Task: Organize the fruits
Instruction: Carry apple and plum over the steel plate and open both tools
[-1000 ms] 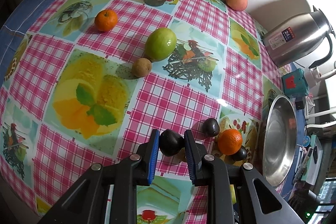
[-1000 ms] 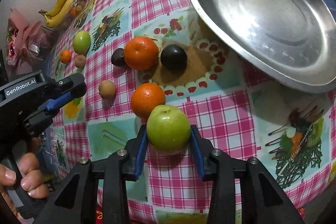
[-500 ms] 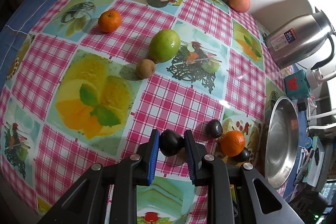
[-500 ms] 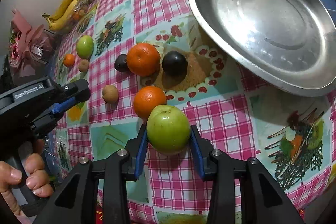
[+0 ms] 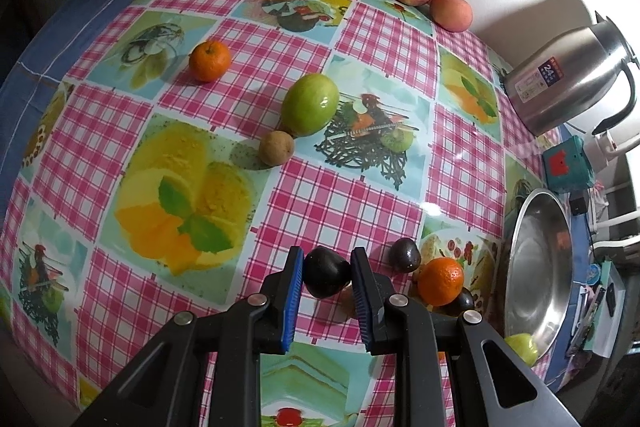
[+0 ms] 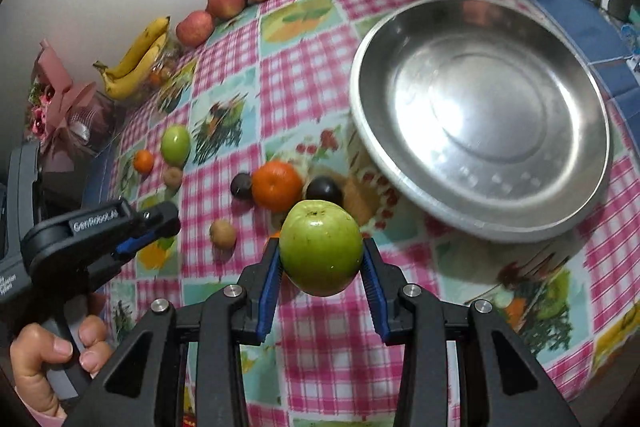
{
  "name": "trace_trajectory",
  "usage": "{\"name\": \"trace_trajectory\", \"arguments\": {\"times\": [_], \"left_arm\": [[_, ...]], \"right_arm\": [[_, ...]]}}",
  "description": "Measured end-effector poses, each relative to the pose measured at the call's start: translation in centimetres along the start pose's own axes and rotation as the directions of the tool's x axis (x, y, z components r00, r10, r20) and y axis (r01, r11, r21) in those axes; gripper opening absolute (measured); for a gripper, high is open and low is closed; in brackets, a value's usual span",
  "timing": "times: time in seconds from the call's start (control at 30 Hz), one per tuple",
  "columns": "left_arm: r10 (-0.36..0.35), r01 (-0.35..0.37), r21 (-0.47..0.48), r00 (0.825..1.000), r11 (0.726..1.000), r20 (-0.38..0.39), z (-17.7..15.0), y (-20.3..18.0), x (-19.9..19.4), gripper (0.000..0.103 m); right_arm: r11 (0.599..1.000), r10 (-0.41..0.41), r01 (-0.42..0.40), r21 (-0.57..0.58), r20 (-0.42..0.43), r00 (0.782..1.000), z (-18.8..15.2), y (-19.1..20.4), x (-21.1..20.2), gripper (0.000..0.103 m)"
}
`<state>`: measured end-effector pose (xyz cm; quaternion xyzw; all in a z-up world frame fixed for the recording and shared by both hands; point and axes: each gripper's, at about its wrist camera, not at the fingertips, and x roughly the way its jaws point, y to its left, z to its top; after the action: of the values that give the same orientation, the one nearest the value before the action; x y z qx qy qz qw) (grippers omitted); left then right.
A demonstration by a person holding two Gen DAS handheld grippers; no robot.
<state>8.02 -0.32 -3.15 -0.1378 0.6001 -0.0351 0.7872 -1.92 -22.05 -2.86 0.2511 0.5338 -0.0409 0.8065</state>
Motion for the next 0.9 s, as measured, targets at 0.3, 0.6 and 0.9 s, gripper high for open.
{"name": "trace_trajectory", "arguments": {"times": [0.3,0.6,0.9], "left_arm": [[-0.010,0.009,0.078,1.000,0.997,0.017,-0.6,-2.8,-0.2,0.026],[-0.065,0.054,0.271,0.997,0.961,0.031,-2.6,-9.8,-0.4,0.026],[-0.119,0.082,0.490,0.992,0.868,0.044,-5.6,-17.1,0.8,0.026]], "right_arm": [[0.996,-0.079,0.075,0.044,0.085,0.993,2.1,-2.0,-1.5,0.040],[0.959,-0.244,0.216,0.185,0.147,0.958,3.9,-7.4,-3.4,0.040],[0.920,-0.323,0.275,0.278,0.143,0.936,4.7,-11.4,-4.1,0.040]]}}
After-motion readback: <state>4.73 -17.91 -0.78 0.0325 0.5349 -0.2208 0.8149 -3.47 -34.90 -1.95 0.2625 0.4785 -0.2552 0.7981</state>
